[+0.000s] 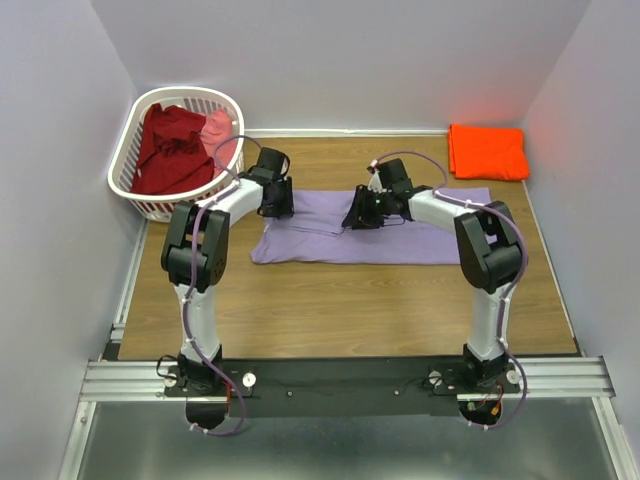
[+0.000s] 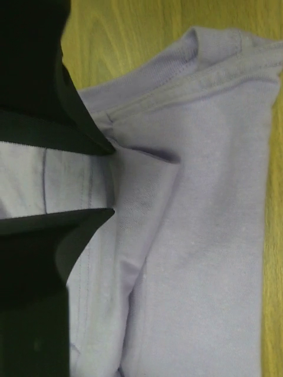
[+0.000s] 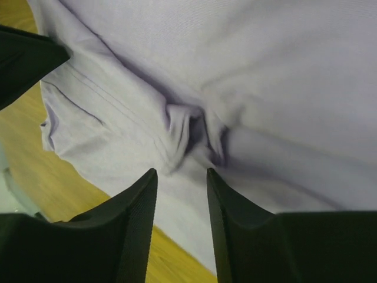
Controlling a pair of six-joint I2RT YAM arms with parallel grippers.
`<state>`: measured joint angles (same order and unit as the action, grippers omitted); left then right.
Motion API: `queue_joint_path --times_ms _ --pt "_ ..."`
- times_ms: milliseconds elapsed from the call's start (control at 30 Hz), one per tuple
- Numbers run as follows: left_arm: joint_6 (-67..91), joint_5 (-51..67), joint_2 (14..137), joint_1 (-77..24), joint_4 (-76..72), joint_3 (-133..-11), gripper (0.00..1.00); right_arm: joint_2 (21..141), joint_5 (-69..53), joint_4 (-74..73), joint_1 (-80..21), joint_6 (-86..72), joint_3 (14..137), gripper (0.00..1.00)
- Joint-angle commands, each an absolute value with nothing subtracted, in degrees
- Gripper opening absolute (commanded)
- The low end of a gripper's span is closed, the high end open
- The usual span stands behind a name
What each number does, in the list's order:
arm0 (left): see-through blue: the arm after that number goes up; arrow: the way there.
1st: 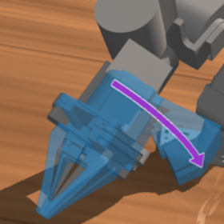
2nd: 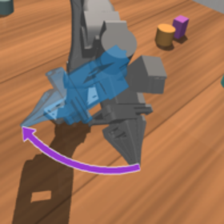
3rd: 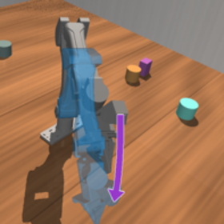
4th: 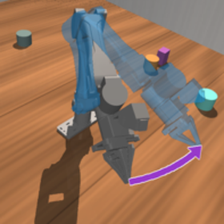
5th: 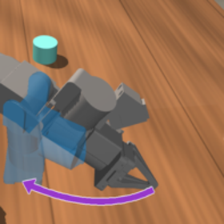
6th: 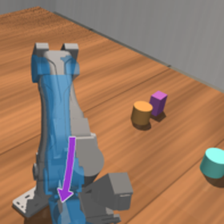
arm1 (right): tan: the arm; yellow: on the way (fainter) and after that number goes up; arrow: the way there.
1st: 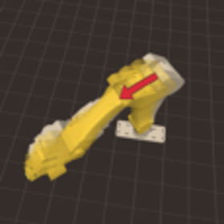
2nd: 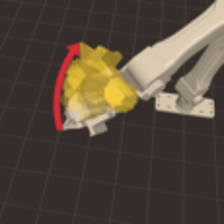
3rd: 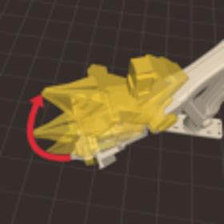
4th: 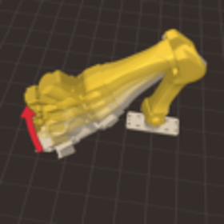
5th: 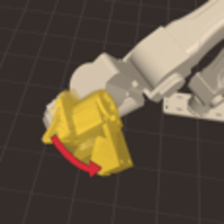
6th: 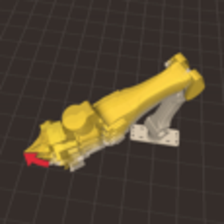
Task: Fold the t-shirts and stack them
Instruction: Fold the tshirt
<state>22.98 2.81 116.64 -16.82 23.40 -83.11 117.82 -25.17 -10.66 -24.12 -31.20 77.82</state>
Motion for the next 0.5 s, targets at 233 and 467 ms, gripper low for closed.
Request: queue_joint_path --times_ms 233,467 --pt "23.81 -4.04 96.78 -20.47 27.95 -73.84 0.72 97.93 3.33 -24.69 -22.24 -20.92 66.19 0.57" --pt "26.63 -4.66 91.93 -22.76 26.11 -63.11 0.56 94.66 10.46 -25.84 -21.10 -20.92 60.30 0.57"
